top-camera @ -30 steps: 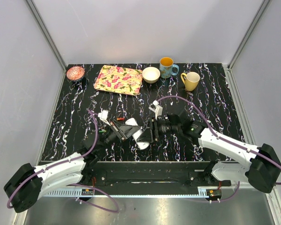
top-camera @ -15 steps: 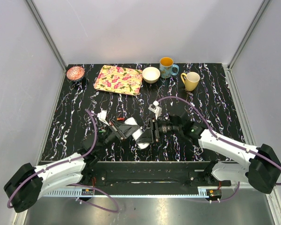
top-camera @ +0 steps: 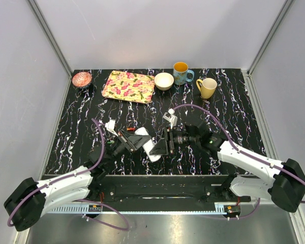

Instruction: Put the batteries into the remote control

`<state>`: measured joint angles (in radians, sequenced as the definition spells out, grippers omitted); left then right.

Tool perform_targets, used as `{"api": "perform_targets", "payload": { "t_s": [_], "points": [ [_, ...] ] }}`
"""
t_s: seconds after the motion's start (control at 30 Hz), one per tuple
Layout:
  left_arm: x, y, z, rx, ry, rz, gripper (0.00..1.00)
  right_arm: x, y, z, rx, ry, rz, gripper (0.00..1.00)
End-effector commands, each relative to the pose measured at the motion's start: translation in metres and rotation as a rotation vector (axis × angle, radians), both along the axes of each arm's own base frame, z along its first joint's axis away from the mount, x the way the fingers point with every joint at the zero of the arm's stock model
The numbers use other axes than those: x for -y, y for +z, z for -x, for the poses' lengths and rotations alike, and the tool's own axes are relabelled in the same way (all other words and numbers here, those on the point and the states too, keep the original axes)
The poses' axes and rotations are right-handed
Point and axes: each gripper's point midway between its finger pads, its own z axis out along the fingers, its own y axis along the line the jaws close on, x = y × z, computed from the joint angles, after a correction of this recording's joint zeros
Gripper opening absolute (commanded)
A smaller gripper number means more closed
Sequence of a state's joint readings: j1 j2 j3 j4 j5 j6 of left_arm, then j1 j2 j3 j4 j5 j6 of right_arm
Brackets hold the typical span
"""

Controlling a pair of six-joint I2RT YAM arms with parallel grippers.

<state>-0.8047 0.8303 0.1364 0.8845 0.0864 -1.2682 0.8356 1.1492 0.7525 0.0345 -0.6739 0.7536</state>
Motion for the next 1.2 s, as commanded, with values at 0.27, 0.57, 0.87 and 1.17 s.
{"api": "perform_targets", "payload": {
  "t_s": [0.27, 0.57, 0.87, 1.17],
  "points": [
    [-0.004, 0.025, 0.003, 0.079, 0.000, 0.063, 0.00, -0.006, 0.016, -0.006, -0.013, 0.003, -0.043, 0.00],
    [-0.009, 0.006, -0.004, 0.012, 0.049, 0.030, 0.11, -0.002, 0.014, -0.010, 0.005, -0.028, -0.007, 0.00],
    [-0.034, 0.004, -0.024, -0.006, 0.208, 0.034, 0.70, 0.017, 0.026, -0.003, 0.057, -0.046, 0.061, 0.00],
    [-0.066, -0.003, -0.044, -0.015, 0.358, 0.001, 0.83, 0.076, 0.001, -0.054, 0.168, -0.385, 0.477, 0.00]
  ]
}}
